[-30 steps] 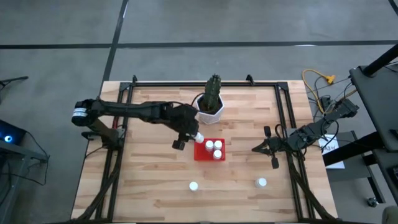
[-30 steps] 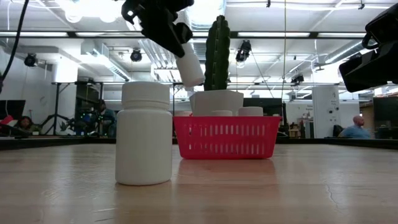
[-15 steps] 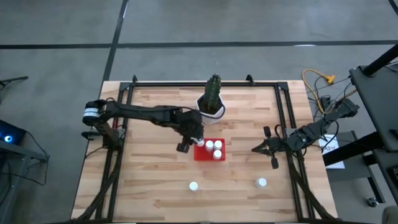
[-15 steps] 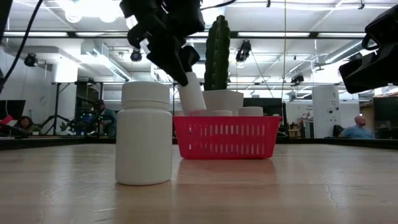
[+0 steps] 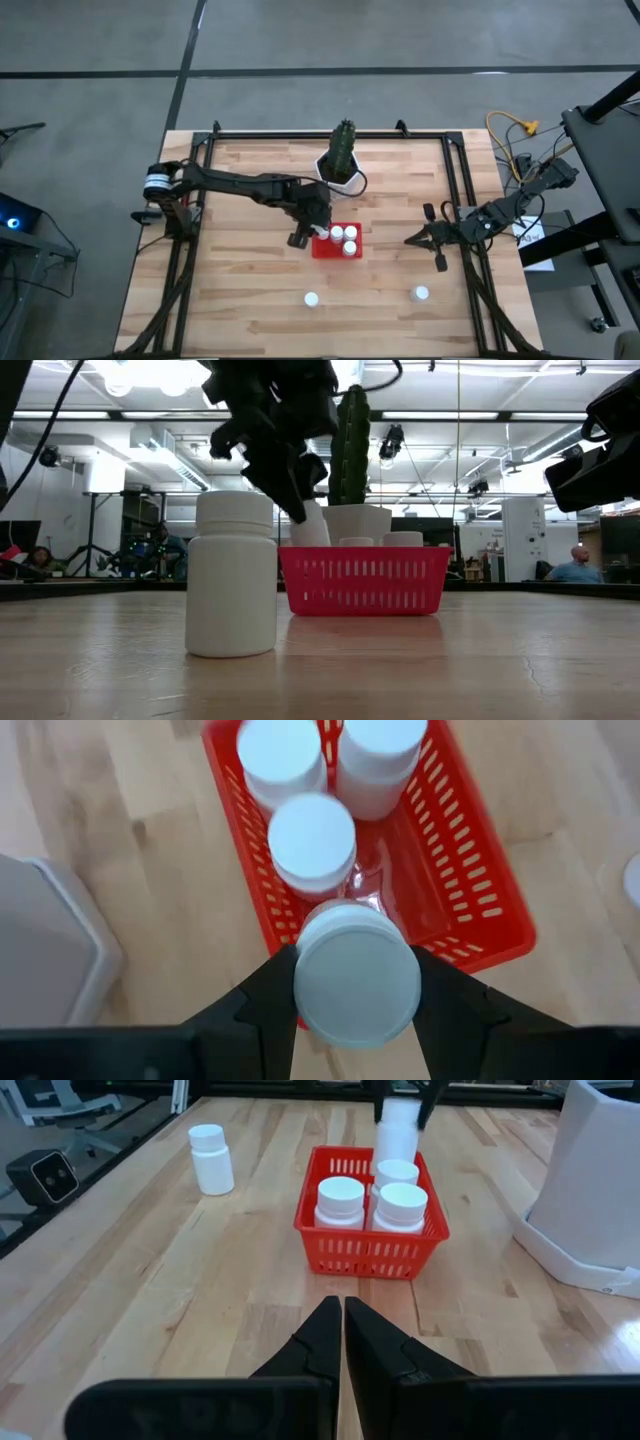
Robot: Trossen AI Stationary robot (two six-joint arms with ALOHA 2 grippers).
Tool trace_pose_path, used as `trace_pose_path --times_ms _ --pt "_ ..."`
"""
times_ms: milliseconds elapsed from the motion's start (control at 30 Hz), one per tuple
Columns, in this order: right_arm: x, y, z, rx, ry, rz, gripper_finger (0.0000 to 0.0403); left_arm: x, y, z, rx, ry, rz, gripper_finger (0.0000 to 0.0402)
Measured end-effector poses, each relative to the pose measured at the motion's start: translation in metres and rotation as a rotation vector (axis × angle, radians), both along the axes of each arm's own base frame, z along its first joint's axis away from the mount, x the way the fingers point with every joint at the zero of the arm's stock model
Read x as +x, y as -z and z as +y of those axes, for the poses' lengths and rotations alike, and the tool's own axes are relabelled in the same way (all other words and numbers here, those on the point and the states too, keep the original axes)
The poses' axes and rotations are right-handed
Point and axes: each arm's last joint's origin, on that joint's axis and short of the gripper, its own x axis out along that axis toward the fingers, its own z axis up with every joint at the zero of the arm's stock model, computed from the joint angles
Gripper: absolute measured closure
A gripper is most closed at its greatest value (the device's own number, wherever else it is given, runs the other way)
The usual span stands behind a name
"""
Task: Pick and place pill bottles into a basket
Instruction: Put the left white pill bottle into the red bin
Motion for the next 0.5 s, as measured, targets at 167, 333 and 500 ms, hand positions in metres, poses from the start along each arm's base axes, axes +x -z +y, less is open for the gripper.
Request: trace_pose_path --times_ms 167,333,500 --pt "0.0 0.0 0.0 0.0 0.0 0.0 0.0394 0.007 0.006 0.0 -0.003 0.002 0.014 0.0259" --pt "0.0 0.0 0.0 -0.001 0.0 0.002 0.0394 0.009 0.012 0.0 -0.002 0.004 0.03 0.0259" --pt "0.0 0.0 0.0 -0.001 0.0 0.001 0.0394 0.009 0.013 0.0 -0.003 0.003 0.032 0.0259"
